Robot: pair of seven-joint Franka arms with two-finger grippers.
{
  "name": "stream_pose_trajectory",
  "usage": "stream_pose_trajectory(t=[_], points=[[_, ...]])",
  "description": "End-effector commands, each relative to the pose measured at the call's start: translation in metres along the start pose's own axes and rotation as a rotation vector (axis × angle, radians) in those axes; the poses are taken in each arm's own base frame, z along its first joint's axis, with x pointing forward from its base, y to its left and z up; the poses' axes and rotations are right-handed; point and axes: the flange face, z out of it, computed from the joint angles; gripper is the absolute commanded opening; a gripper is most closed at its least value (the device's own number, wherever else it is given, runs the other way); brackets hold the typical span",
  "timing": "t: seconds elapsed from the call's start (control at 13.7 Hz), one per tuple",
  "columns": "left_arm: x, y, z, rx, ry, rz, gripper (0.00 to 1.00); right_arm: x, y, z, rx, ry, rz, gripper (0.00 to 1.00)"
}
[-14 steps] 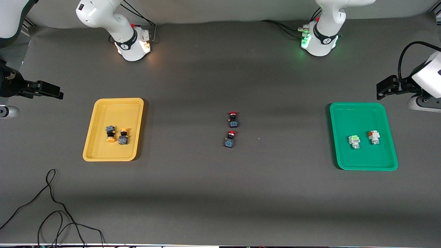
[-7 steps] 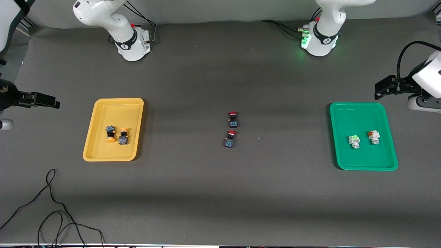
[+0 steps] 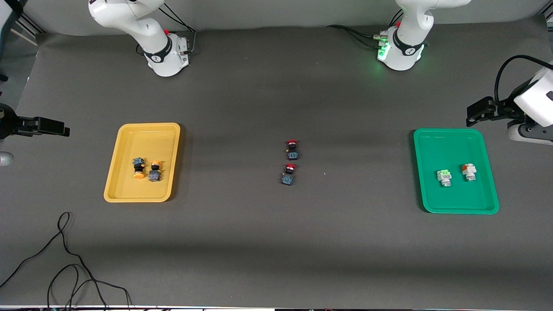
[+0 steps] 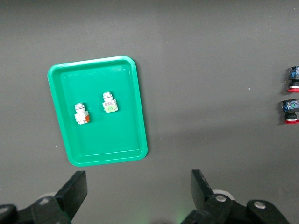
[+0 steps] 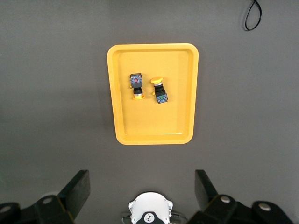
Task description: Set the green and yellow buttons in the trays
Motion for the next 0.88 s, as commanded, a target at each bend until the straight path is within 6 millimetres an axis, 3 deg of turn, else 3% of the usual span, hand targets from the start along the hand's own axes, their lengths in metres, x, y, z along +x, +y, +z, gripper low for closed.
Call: stream_pose_trajectory(t=[0.0, 0.22, 0.44, 0.81], points=[[-0.001, 0.003, -0.002, 0.007, 0.003, -0.010, 0.99, -0.014, -0.002, -0.011, 0.001, 0.005, 0.016, 0.99], [-0.001, 0.002, -0.002, 0.012, 0.006, -0.010, 0.99, -0.018, 0.006, -0.013, 0.012, 0.005, 0.016, 0.99], [-0.001, 0.000, -0.003, 0.014, 0.008, -0.013, 0.99, -0.037, -0.013, -0.013, -0.048, 0.006, -0.019, 0.99], [-0.002, -0.002, -0.005, 0.042, 0.008, -0.011, 0.99, -0.064, -0.028, 0.002, -0.069, 0.072, -0.033, 0.99]])
